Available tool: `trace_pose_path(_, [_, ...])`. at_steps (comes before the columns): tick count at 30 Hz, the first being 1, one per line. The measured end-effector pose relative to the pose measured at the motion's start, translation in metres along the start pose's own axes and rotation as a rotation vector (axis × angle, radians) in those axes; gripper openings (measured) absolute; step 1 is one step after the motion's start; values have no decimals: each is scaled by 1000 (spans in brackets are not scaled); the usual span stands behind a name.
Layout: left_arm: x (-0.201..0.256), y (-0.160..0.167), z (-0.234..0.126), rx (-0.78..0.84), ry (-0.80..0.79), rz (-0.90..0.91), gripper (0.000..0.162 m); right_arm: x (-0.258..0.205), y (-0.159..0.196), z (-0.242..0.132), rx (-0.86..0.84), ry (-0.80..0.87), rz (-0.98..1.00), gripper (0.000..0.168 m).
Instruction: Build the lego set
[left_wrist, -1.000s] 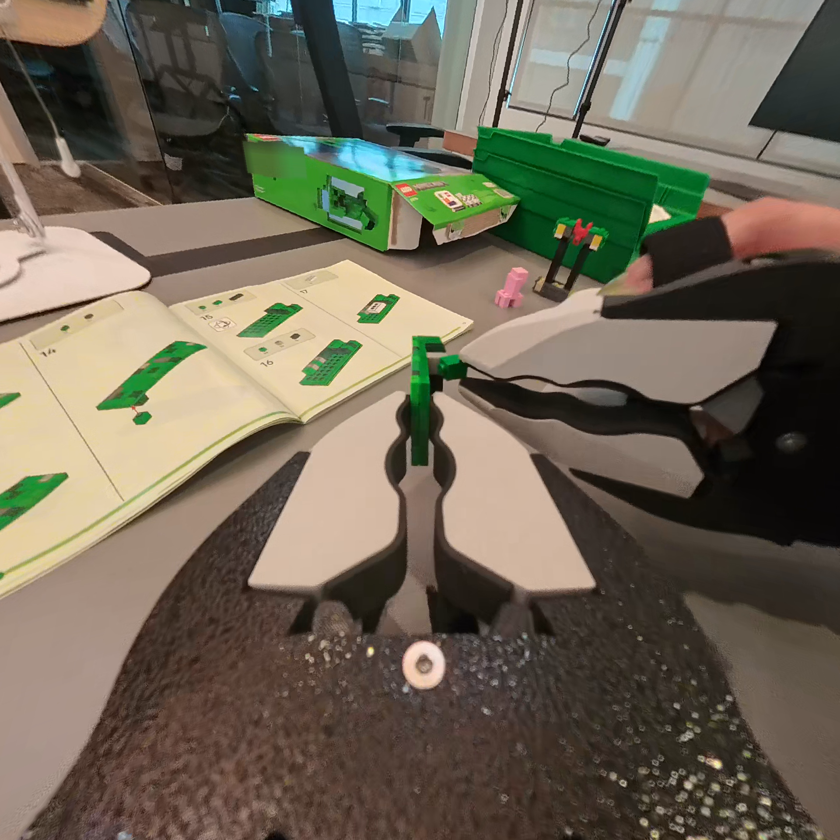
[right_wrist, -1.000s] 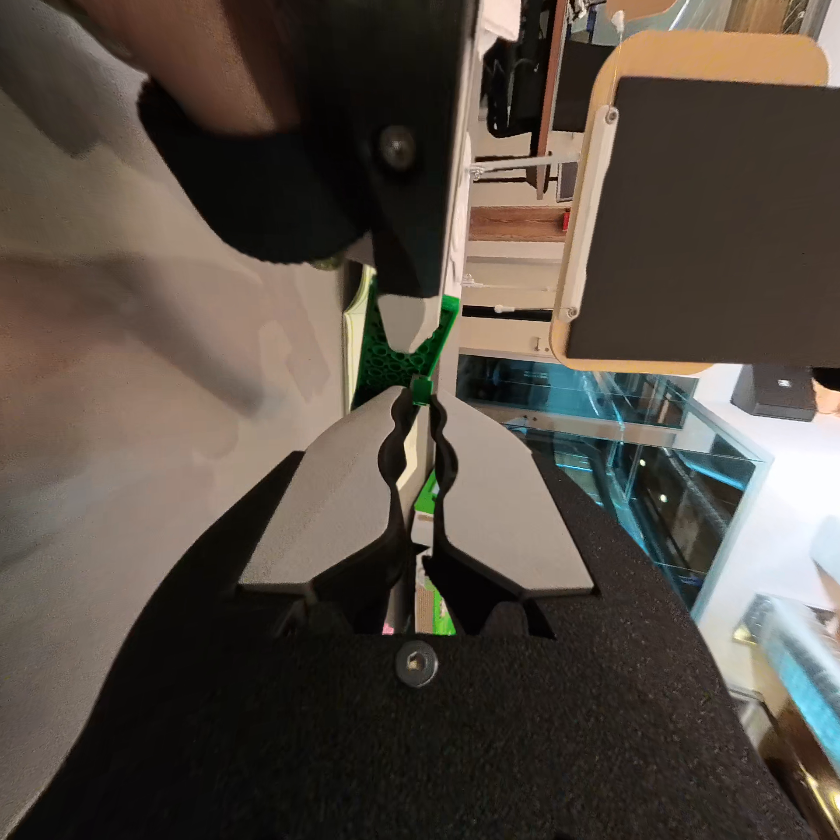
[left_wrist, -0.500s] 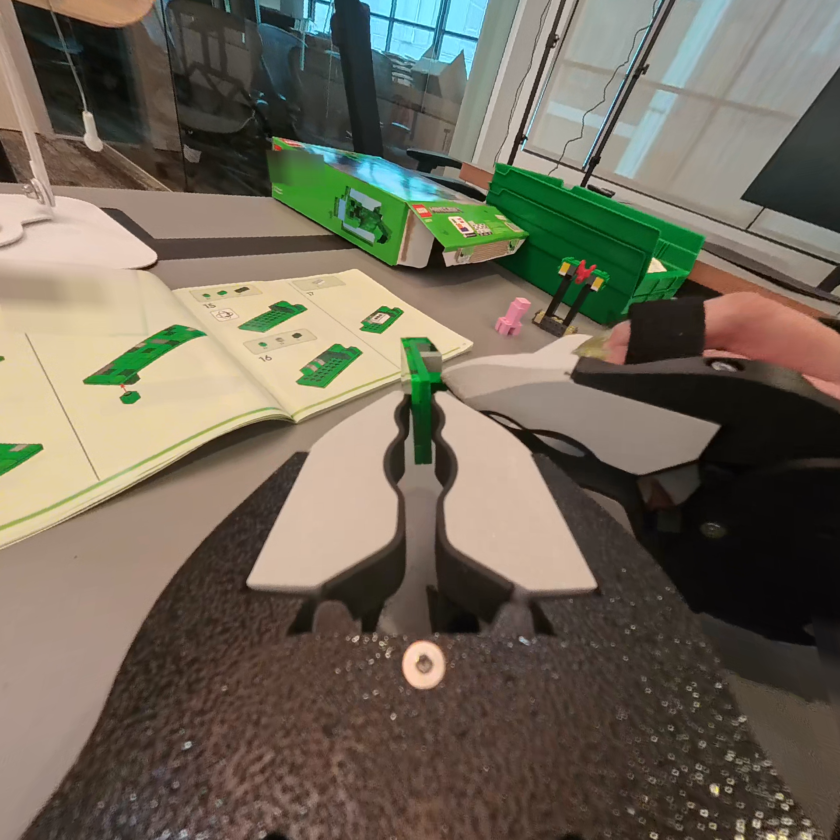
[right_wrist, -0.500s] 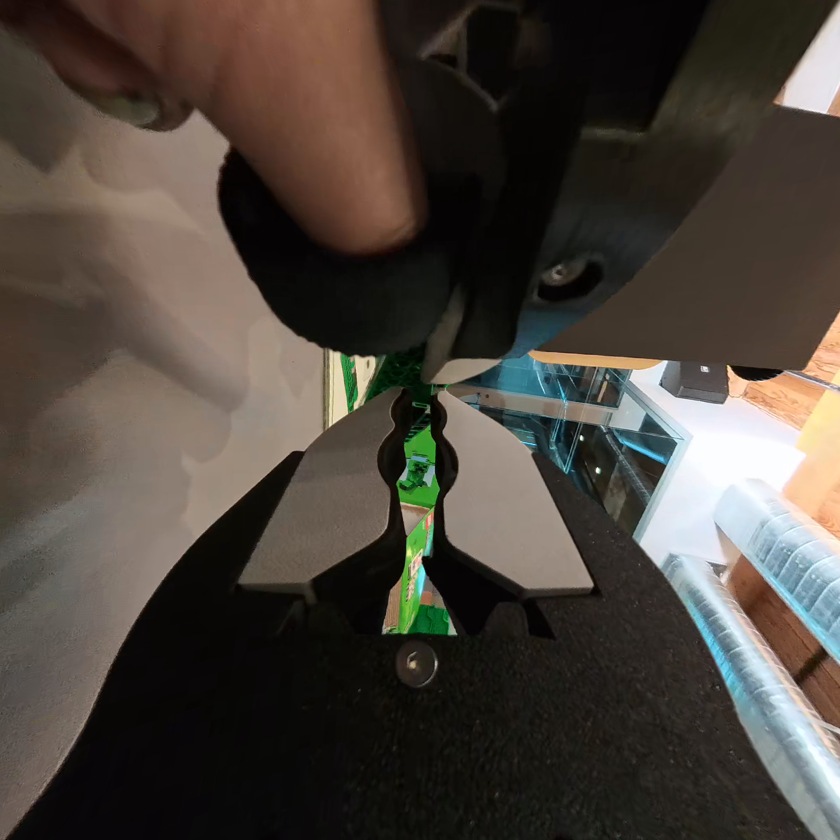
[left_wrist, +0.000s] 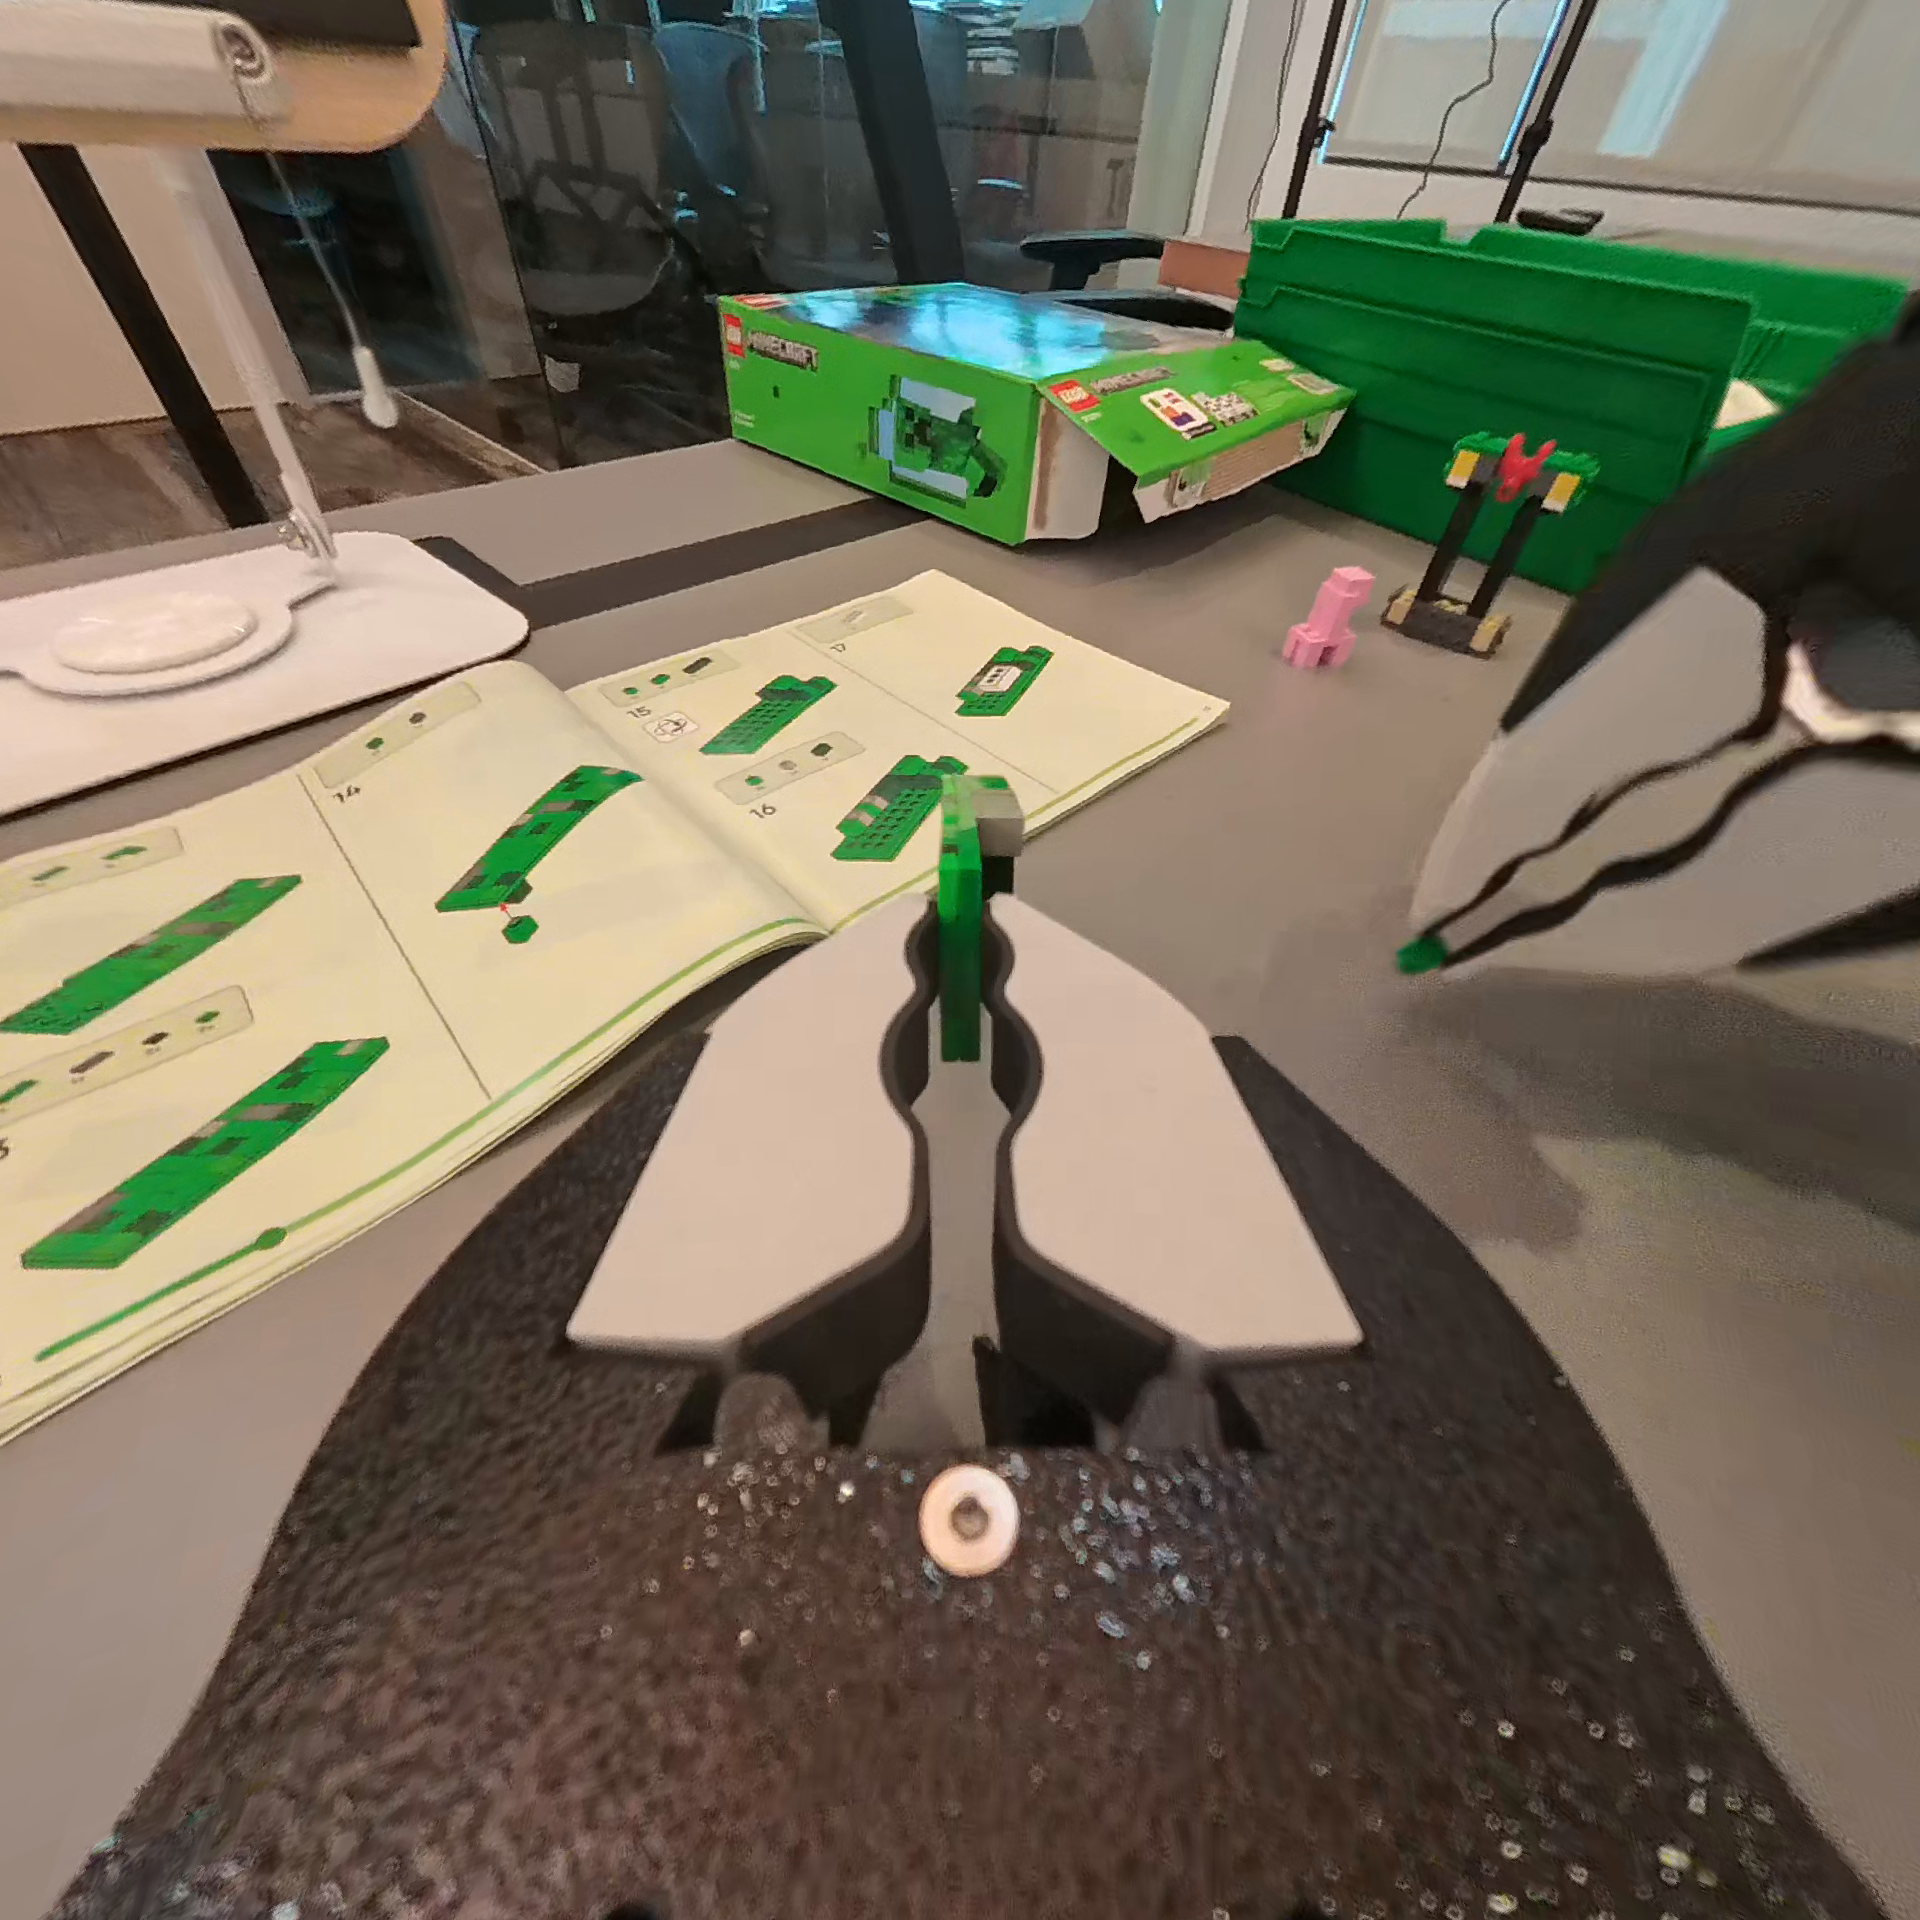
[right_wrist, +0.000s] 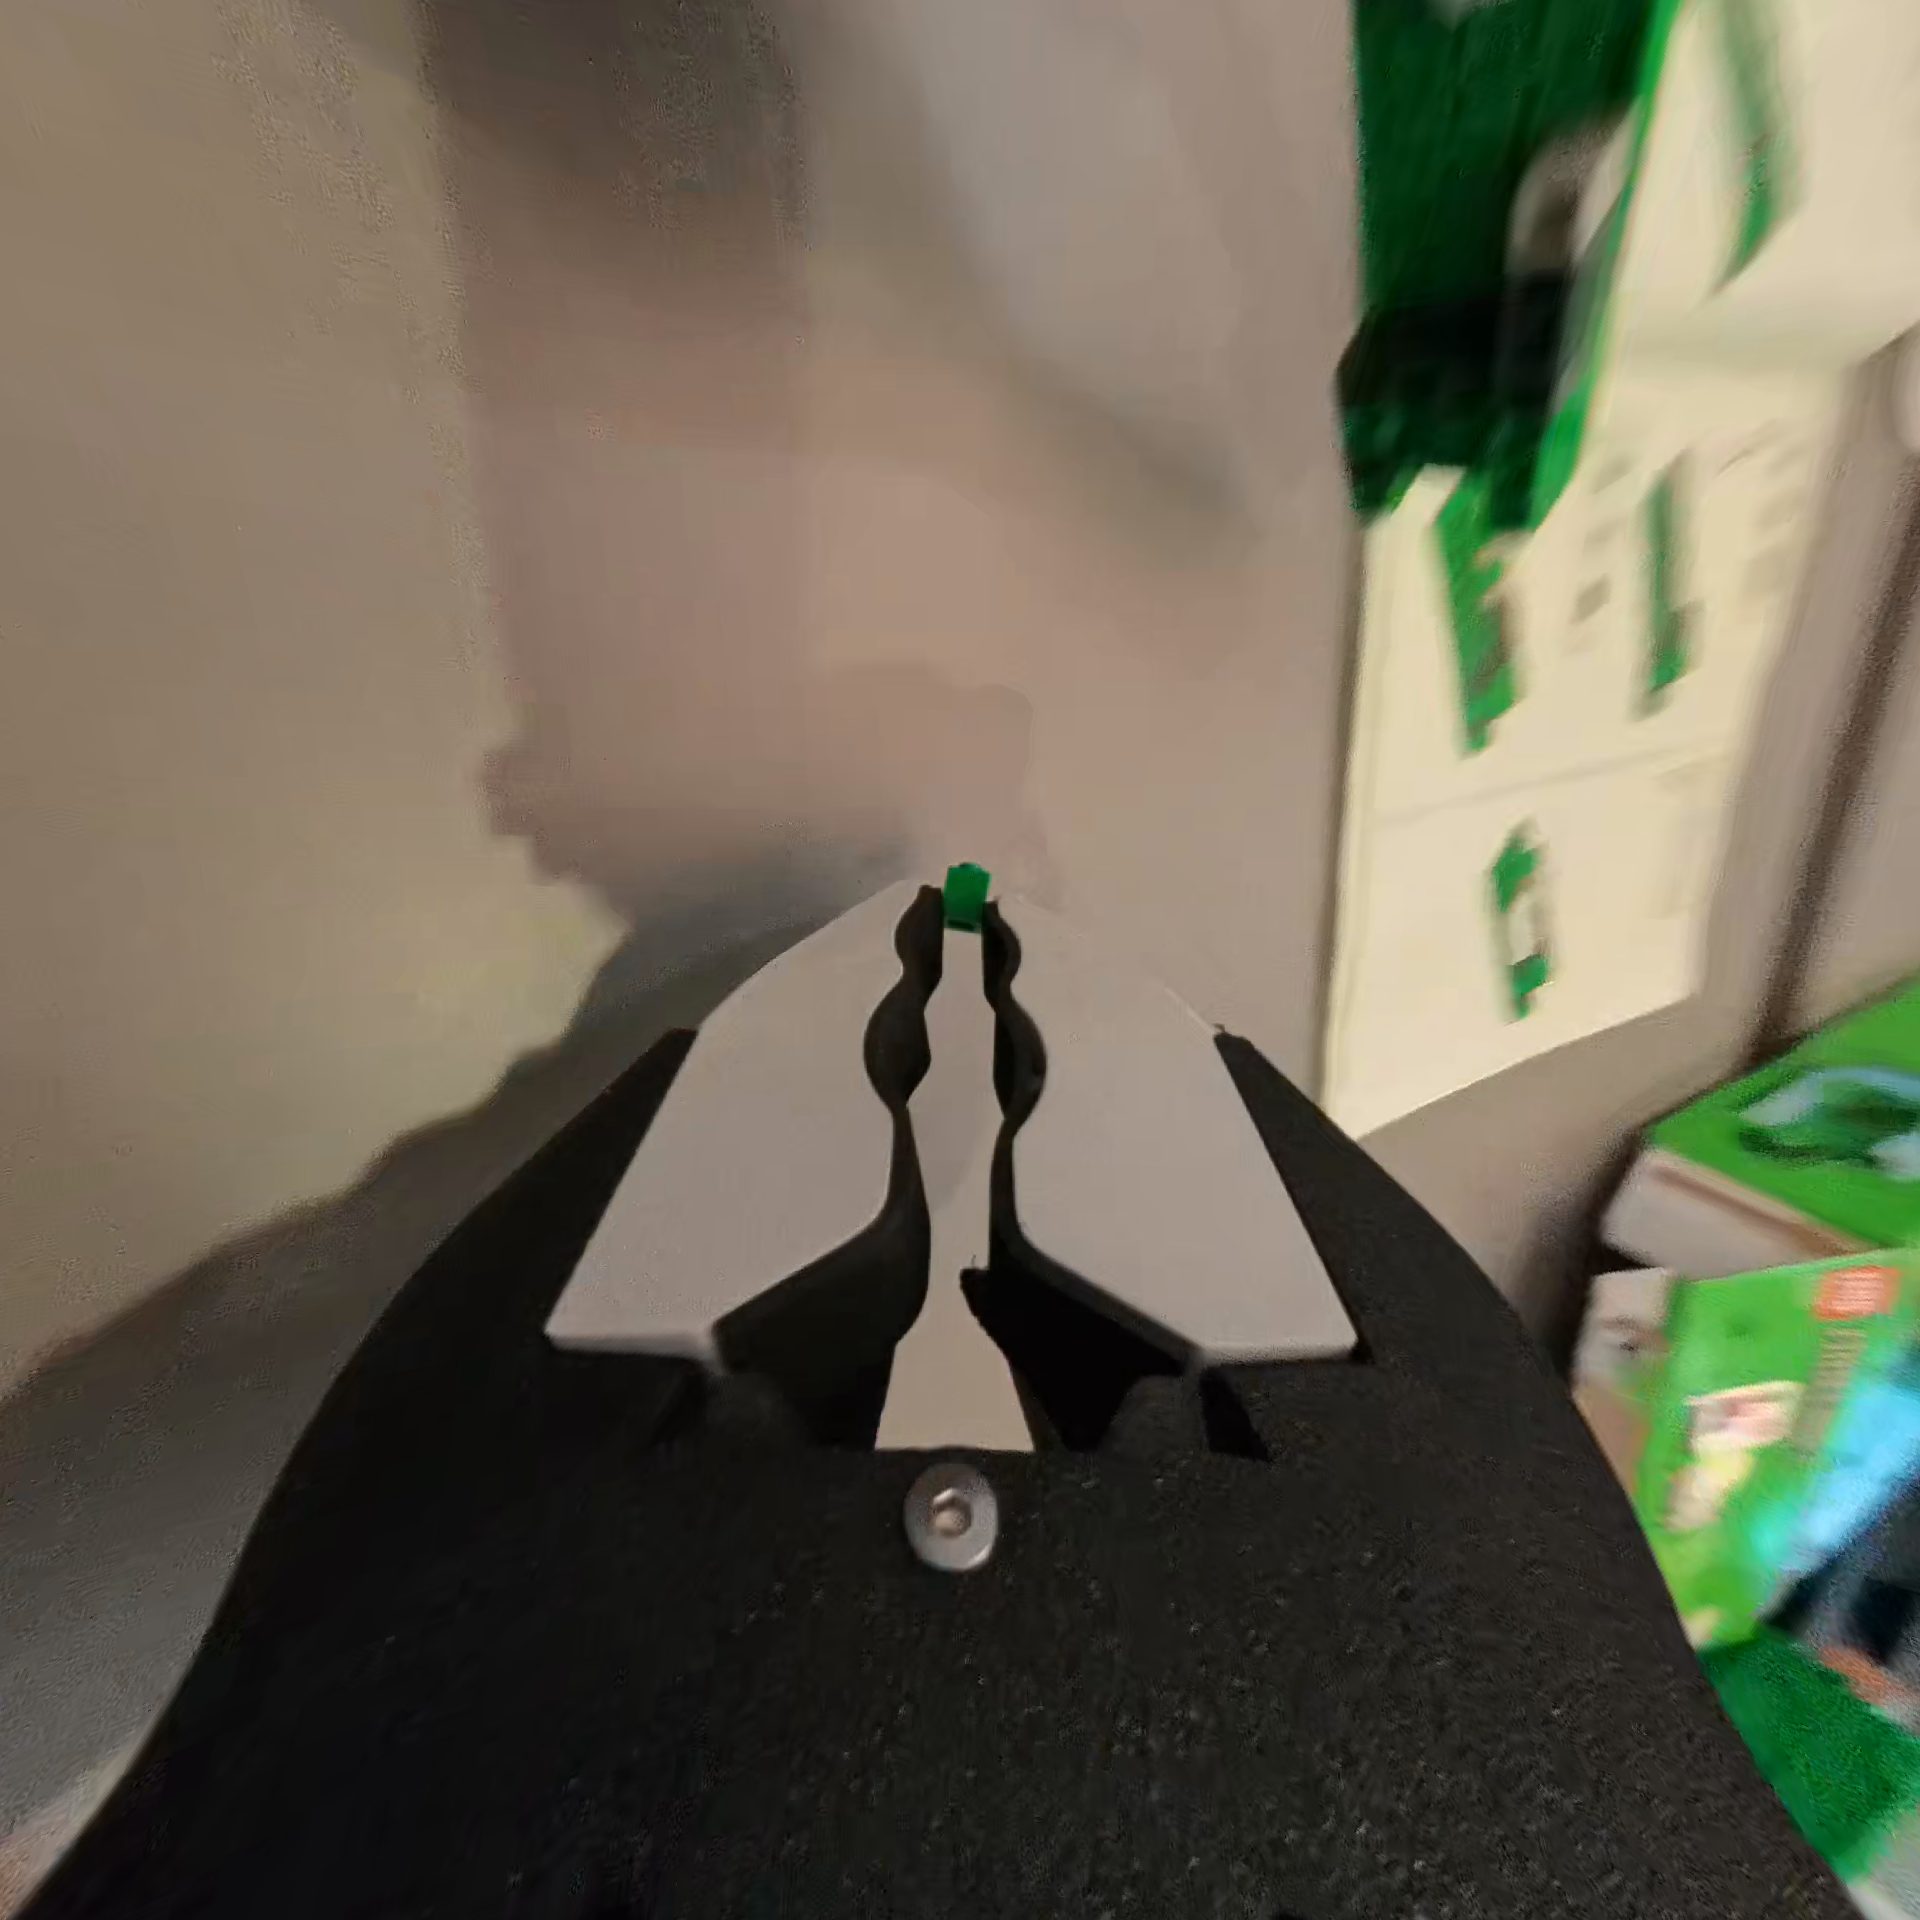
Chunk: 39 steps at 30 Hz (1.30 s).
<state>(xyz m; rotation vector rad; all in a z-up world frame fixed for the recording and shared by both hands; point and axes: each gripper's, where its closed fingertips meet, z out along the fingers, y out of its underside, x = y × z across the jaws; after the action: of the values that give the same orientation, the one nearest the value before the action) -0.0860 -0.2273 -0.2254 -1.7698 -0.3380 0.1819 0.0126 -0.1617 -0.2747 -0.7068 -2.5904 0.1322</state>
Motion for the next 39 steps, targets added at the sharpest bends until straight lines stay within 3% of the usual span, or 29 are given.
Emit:
trace_pose_path(4, [6, 0, 1, -2, 3, 55, 6, -8, 52, -12, -324, -357, 157, 7])
trace_pose_path(7, [6, 0, 0, 3, 7, 59, 6, -7, 86, -15, -607, -449, 184, 7])
trace_pose_path(11, [4, -1, -1, 9, 9, 45, 6, -10, 96, -12, -729, -504, 135, 8])
trace_pose_path(15, [5, -1, -1, 9, 13, 43, 6, -5, 91, -8, -713, -469, 123, 8])
trace_pose_path(22, [6, -1, -1, 10, 25, 43, 6, 6, 83, -15, -456, -339, 211, 24])
trace_pose_path(31, [16, -3, 0, 27, 73, 42, 6, -11, 82, -26, 266, -227, 449, 23])
trace_pose_path(35, [20, -5, 0, 37, 95, 44, 6, -14, 92, -19, 407, -133, 447, 23])
trace_pose_path(39, [28, -7, -1, 58, 144, 36, 6, -13, 87, -16, 548, -180, 472, 22])
